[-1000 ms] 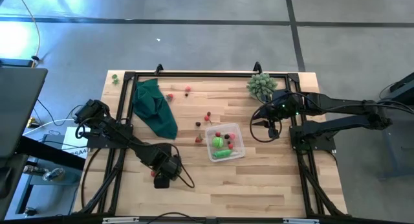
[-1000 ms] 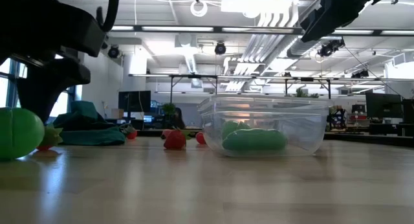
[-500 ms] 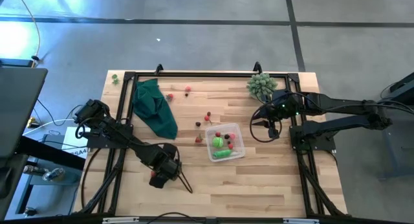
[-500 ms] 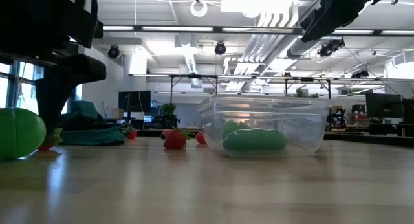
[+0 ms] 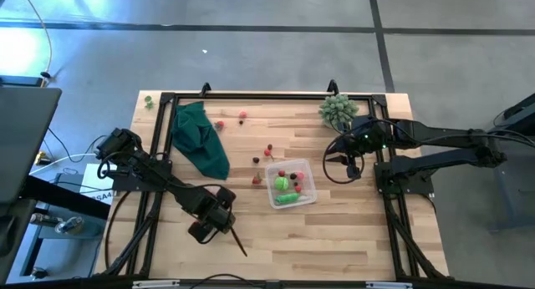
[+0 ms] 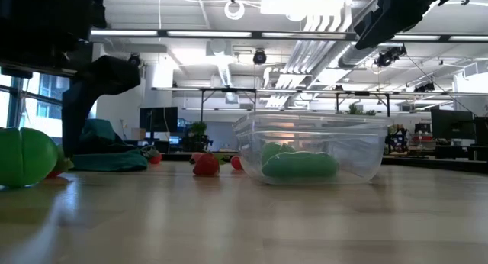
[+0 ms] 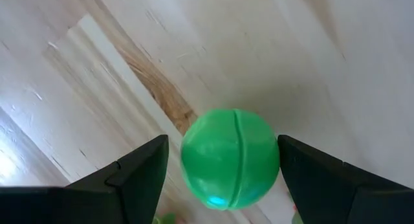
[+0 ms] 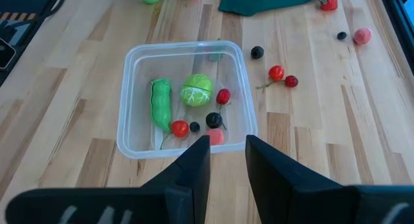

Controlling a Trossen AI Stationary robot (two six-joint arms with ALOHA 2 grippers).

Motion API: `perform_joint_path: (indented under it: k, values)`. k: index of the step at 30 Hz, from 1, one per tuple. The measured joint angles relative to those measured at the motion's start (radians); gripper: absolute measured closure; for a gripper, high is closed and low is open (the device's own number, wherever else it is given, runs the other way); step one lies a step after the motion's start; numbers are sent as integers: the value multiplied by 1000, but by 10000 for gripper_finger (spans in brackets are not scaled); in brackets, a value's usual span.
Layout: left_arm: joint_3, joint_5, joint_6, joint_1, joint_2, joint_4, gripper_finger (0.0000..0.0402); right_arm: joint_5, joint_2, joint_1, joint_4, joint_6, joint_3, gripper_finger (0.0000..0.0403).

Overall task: Pick and placing Produce into tupperware
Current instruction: Put the green pear into the container

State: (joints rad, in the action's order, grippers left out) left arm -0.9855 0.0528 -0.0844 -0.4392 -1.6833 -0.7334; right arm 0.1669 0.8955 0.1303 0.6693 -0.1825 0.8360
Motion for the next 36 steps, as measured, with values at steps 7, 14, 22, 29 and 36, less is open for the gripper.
perform_joint_path:
  k: [7,14,22,29,36]
  values:
    - [53,-54,-17,0,1,54,124,0,0,0,0,0,0,313]
    - [55,-62,-41,0,1,53,124,0,0,0,0,0,0,313]
    - [55,-61,-43,0,1,53,127,0,0,0,0,0,0,313]
    - [55,-57,-31,0,1,58,165,0,0,0,0,0,0,313]
    - [55,-57,-15,0,1,62,172,0,0,0,0,0,0,313]
